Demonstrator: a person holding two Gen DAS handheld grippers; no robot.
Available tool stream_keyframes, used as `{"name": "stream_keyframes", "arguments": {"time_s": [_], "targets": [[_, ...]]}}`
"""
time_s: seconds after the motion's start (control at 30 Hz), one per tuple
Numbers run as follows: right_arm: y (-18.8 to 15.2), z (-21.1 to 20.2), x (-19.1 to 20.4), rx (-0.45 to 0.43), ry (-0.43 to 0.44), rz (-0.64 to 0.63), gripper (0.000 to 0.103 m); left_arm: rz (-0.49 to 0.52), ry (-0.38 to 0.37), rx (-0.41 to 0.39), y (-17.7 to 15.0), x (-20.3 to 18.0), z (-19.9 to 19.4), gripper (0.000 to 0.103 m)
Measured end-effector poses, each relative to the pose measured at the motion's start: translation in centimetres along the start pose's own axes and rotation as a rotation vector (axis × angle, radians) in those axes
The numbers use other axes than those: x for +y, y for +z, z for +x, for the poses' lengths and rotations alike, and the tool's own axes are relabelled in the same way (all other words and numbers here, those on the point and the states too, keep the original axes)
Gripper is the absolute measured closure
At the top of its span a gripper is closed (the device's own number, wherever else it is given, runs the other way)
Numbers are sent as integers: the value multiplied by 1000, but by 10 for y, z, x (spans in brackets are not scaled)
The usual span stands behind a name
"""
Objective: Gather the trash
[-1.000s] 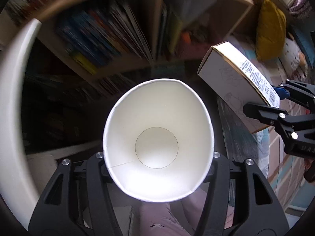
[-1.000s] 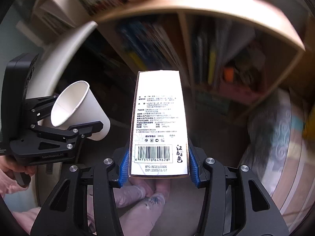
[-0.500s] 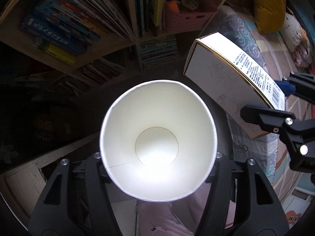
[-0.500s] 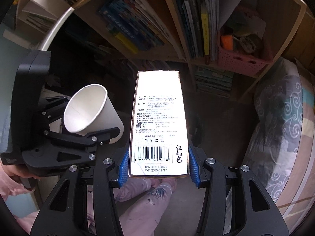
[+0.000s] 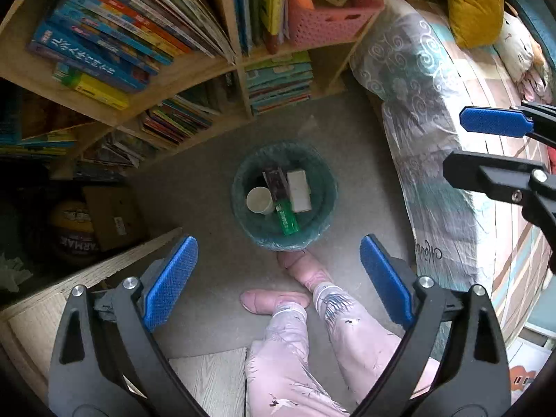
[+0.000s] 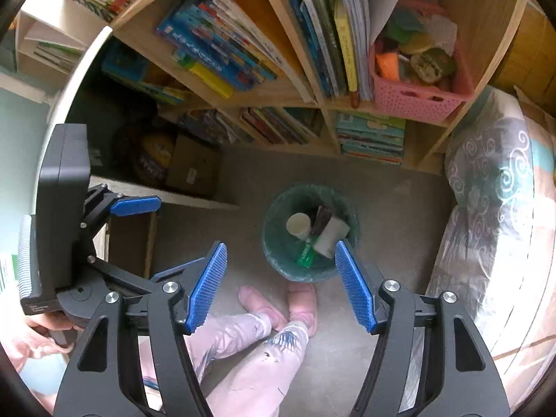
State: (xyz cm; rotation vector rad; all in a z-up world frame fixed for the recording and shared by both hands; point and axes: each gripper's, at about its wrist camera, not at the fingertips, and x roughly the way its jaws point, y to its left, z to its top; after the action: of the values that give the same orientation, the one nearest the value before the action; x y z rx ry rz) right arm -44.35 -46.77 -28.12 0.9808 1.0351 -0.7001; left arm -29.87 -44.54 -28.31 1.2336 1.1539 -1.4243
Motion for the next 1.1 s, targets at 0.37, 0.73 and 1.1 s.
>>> {"name": "stream_keyframes", "arguments": {"time_s": [0.37,0.73,1.1], "targets": [[19,-22,19,-44,3,-60,33,-86,32,-75,-8,23,-37,7],[45,-62,85,-157,65,-225,17,-272,100,-240,-48,63,-122,7],[68,-90,205,-244,152,-488,14,-559,232,-396,-126,127,-218,7]]}}
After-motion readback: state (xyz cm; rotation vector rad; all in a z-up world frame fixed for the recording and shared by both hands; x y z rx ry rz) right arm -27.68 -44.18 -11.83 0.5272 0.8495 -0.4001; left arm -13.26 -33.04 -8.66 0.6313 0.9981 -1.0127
